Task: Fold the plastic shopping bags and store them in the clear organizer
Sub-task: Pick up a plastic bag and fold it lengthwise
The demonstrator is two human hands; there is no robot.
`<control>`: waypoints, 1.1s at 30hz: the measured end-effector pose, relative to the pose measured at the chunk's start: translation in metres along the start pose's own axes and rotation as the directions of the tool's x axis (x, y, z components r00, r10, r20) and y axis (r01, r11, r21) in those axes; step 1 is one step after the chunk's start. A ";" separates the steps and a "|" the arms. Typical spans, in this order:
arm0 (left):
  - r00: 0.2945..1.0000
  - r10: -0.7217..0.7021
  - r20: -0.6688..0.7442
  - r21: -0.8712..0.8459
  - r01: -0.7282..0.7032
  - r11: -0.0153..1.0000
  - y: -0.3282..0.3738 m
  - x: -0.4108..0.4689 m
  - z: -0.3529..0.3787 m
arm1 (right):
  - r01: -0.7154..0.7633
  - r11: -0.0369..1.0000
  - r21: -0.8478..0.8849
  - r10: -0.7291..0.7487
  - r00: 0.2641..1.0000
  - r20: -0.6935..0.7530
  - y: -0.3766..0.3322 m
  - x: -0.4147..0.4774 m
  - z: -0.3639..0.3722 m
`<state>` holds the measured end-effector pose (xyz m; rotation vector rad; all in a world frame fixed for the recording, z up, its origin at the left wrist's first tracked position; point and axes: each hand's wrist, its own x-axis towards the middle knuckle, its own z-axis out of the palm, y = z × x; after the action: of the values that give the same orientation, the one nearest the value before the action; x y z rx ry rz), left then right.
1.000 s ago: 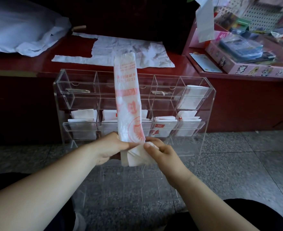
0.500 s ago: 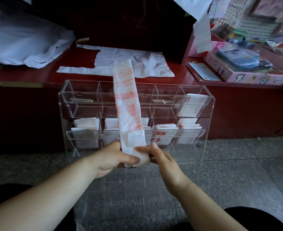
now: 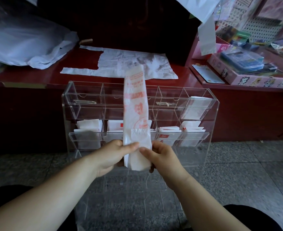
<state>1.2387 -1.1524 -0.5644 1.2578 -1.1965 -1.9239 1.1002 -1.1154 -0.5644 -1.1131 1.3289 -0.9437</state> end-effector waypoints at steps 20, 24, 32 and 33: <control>0.995 0.078 -0.059 -0.014 -0.078 0.997 0.015 0.002 -0.007 | 0.555 0.161 -0.816 -0.776 0.582 0.243 0.025 0.013 -0.021; 0.998 0.050 -0.040 0.041 -0.048 0.998 0.014 0.000 -0.009 | 0.594 0.037 -0.804 -0.865 0.422 0.272 0.024 0.017 -0.014; 0.999 0.000 -0.044 0.061 0.003 0.998 0.010 0.002 -0.006 | 0.663 0.220 -0.716 -0.885 0.445 0.140 0.027 0.016 -0.013; 0.999 -0.013 -0.032 0.050 0.014 0.999 0.009 0.002 -0.005 | 0.661 0.274 -0.699 -0.869 0.482 0.114 0.027 0.016 -0.013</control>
<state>1.2423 -1.1604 -0.5581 1.3205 -1.2308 -1.8872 1.0857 -1.1257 -0.5940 -2.4659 1.3718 -1.4299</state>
